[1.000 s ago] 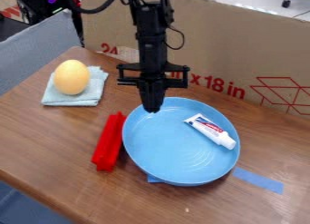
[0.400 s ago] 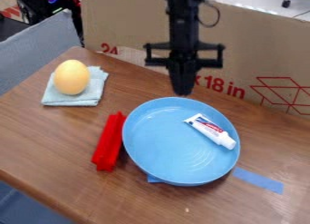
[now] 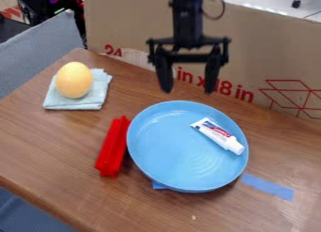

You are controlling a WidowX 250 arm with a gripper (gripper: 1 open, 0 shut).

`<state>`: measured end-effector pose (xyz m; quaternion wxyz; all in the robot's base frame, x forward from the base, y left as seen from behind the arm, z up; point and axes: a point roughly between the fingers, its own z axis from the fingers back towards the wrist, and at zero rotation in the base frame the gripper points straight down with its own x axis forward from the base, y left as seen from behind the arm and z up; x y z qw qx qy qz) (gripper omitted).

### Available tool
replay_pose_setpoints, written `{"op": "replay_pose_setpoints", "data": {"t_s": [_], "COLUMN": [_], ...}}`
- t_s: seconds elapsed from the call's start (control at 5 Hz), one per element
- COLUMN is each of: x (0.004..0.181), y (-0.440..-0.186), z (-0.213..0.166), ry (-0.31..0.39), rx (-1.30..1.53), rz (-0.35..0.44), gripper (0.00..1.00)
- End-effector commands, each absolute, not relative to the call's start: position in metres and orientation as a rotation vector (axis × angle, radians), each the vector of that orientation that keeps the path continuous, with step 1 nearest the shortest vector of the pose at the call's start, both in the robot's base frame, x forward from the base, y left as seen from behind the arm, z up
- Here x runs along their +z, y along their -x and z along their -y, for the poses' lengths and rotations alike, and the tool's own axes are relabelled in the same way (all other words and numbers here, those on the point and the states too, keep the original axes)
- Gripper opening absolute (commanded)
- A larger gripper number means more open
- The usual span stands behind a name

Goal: Put the red object on the blue plate

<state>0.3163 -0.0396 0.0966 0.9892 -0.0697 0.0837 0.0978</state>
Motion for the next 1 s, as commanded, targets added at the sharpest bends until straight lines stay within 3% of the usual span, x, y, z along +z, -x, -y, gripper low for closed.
{"op": "replay_pose_setpoints", "data": {"t_s": [0.0,0.4,0.6,0.8], "x": [0.134,0.121,0.115,0.126], "y": [-0.304,-0.305,-0.32,-0.321], "z": [0.044,0.029,0.031,0.024], "ry": [0.118,0.083,0.07,0.049], "rx": [0.204,0.216,0.223,0.225], "rz": [-0.12,-0.128,-0.147,-0.13], "gripper": [1.0,1.0,1.0,1.0]}}
